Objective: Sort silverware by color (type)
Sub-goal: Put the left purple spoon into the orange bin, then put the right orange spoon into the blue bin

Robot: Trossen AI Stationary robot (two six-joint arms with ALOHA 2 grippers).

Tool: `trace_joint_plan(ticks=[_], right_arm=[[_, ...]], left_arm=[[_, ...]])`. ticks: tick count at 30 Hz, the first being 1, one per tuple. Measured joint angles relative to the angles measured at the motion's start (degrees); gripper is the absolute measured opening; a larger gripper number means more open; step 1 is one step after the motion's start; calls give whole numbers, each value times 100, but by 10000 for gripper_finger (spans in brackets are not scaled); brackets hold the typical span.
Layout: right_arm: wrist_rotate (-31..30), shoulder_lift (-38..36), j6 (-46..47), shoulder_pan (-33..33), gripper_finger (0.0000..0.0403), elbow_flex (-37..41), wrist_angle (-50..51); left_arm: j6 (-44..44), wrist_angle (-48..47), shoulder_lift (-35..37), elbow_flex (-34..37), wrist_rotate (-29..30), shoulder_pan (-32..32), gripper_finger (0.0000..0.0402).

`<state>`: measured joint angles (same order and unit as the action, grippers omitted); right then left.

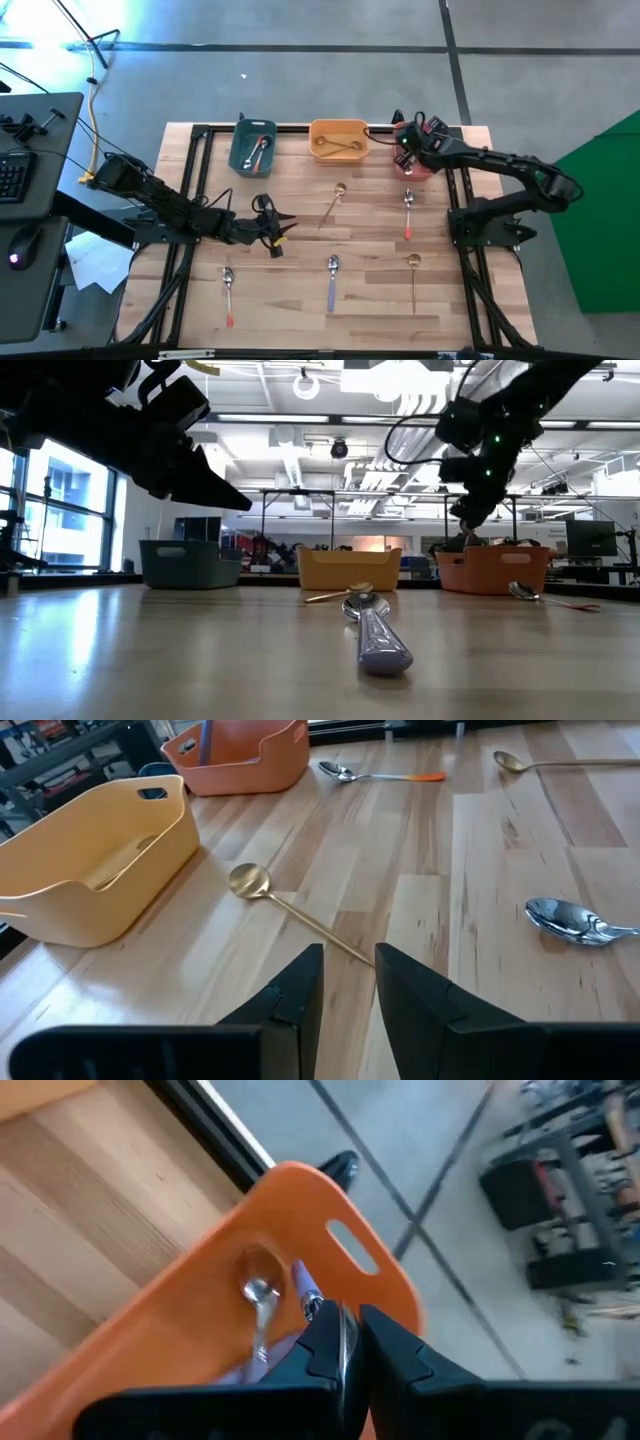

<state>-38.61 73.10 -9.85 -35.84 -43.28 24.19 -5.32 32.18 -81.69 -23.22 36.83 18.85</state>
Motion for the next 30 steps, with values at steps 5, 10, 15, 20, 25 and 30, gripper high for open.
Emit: trace_joint_plan(ticks=[5, 10, 15, 20, 25, 30], right_arm=[[651, 0, -95, -364, 9, 425, -749], [721, -13, 251, -517, 22, 578, -758], [773, 2, 389, -517, 72, 598, -643], [772, 2, 492, -502, 117, 598, -566], [736, -72, 387, -423, 125, 596, -520], [717, -433, 409, -221, 121, 351, -83]], left_arm=[[-2, 1, 0, 0, -10, 0, 86], [-59, -41, 0, 0, -53, 0, 86], [-59, -142, 0, 0, -167, -2, 86], [-66, -351, 0, 0, -368, 0, 86], [-197, -524, 0, 0, -424, -2, 86], [-272, -542, 0, 2, -590, -2, 86]])
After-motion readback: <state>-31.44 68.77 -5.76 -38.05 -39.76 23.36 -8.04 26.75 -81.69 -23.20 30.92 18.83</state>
